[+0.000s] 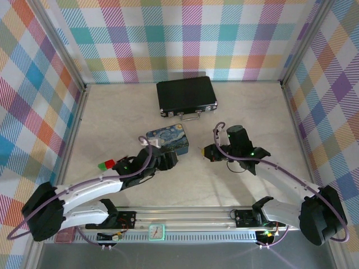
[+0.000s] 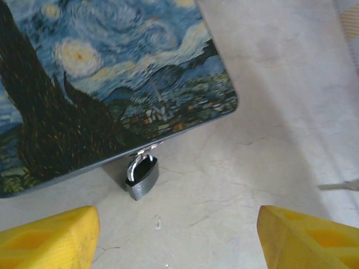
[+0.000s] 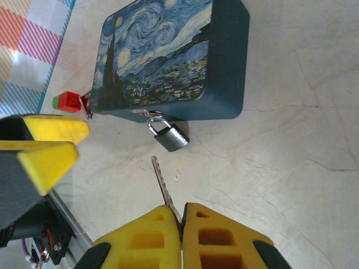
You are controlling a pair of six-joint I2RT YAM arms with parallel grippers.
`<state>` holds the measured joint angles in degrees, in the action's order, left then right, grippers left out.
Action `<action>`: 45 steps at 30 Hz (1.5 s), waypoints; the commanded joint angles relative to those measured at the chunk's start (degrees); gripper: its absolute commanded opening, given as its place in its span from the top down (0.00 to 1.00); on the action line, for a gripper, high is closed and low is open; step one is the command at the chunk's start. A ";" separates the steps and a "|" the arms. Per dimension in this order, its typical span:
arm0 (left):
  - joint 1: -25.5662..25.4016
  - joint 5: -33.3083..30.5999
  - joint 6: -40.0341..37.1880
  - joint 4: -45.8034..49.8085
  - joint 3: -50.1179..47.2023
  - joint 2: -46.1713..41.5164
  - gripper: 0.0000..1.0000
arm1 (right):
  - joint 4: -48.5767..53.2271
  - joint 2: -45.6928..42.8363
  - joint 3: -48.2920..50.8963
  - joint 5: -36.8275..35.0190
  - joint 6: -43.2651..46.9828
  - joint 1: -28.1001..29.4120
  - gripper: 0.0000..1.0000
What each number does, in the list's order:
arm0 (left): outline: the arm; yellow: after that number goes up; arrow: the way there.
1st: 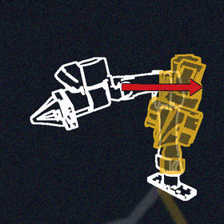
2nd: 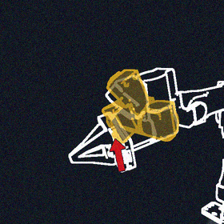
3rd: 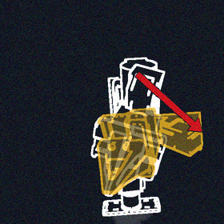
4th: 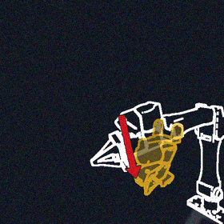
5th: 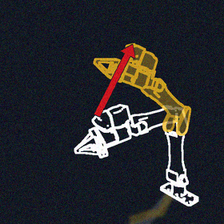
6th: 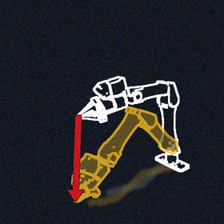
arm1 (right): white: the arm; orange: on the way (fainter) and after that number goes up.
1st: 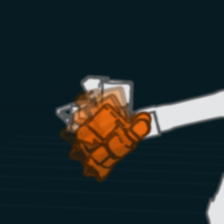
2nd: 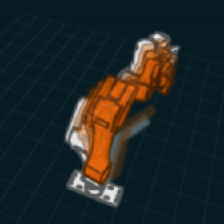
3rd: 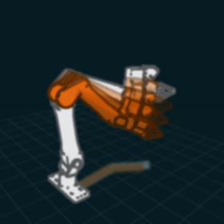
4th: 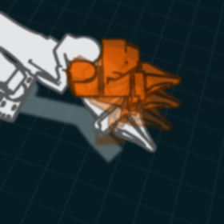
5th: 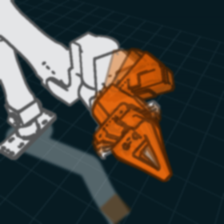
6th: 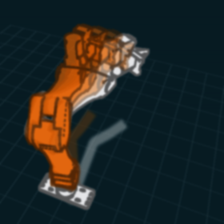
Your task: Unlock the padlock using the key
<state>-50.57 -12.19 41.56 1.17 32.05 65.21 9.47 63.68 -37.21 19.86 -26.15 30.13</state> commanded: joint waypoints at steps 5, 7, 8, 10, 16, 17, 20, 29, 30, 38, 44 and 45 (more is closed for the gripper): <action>-4.14 -15.06 8.89 -4.51 3.07 12.33 0.27 | -5.54 -0.74 3.35 -1.83 -1.07 0.46 1.00; -4.68 -16.07 10.89 -4.41 4.31 15.52 0.29 | -5.15 -0.75 3.39 -1.88 -0.87 0.46 1.00; -5.09 -17.34 12.73 -3.29 5.11 17.22 0.29 | -4.89 -0.82 3.26 -1.85 -0.59 0.52 1.00; -5.74 -18.83 15.85 -2.94 6.06 19.91 0.29 | -4.40 -1.08 3.03 -1.84 0.18 0.46 1.00; -5.95 -18.11 19.17 -7.67 8.86 27.99 0.29 | -4.53 -1.04 3.14 -2.31 1.46 0.46 1.00; -5.95 -17.96 19.16 -7.49 9.69 29.14 0.30 | -4.42 -0.80 2.88 -2.06 1.55 0.46 1.00; -5.96 -18.66 20.13 -5.92 11.93 32.19 0.32 | -3.81 -0.40 2.32 -2.12 2.12 0.48 1.00; -4.75 -19.82 17.97 -9.34 13.01 36.39 0.52 | -3.29 -0.97 3.50 -2.50 2.67 0.43 1.00; -4.42 -19.50 17.61 -10.15 12.72 36.67 0.52 | -3.30 -0.97 3.75 -2.56 2.60 0.46 1.00; -2.57 -18.24 17.03 -15.41 9.40 37.27 0.71 | -2.96 -0.88 4.28 -2.47 2.82 0.51 1.00; -2.35 -15.91 18.20 -12.80 8.12 33.69 0.71 | -2.66 -1.47 5.00 -3.27 2.96 0.46 1.00; -2.41 -15.71 18.55 -12.00 7.98 32.73 0.68 | -2.84 -1.60 5.39 -3.41 2.93 0.51 1.00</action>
<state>-53.82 -31.99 58.81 -11.16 41.39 98.94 6.28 63.16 -33.19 16.88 -24.51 30.37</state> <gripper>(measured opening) 0.328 0.069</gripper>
